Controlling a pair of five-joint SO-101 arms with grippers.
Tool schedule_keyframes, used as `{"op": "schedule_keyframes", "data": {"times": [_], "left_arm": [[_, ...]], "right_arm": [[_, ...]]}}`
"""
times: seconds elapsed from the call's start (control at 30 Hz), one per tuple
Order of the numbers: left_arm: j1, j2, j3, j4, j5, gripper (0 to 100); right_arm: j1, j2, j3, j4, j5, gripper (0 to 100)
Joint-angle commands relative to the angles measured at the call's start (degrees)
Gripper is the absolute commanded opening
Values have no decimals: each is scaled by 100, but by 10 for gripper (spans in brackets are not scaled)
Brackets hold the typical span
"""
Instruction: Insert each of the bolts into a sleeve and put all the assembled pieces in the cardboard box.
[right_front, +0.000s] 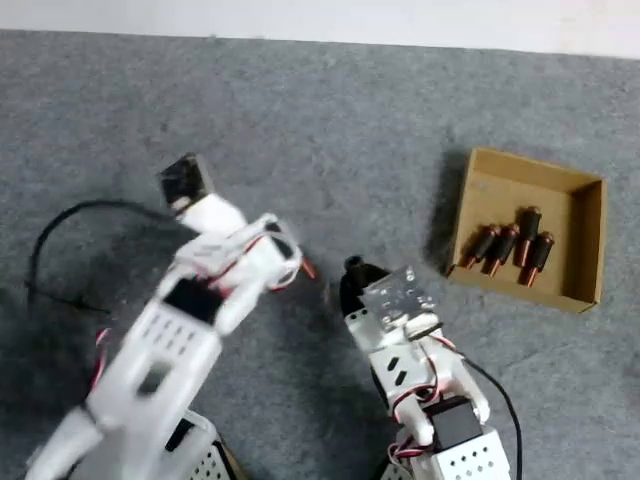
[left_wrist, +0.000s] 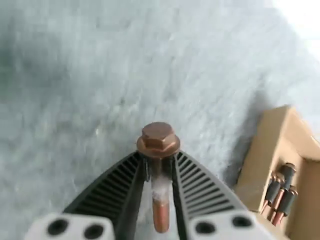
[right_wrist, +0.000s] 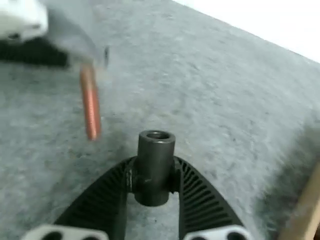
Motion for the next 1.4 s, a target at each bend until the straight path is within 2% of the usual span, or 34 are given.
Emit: {"op": "schedule_keyframes", "data": {"times": [0.0,0.1,0.2,0.33,0.57,0.67,0.77,0.87,1.37], "left_arm": [[-84,-1684,1253,-1204,-888,4],[-22,-2510,2053,-1890,-905,4],[110,-3257,2519,-2110,-905,4],[470,-4136,2905,-2092,-914,4],[549,-5490,3530,-2084,-923,4],[576,-5974,3626,-1679,-923,4],[831,-6123,3530,-1222,-932,4],[989,-6088,3565,-1152,-941,4],[840,-6079,3705,-897,-941,4]], "right_arm": [[-207,-84,558,-136,141,5],[-444,-40,558,-110,141,5],[-769,-40,558,110,158,5],[-866,-40,558,207,730,5],[-857,-40,558,207,756,5],[-848,-40,558,207,756,5],[-848,-40,558,207,756,5],[-848,-40,558,207,756,5],[-716,-66,558,207,756,5]]}}
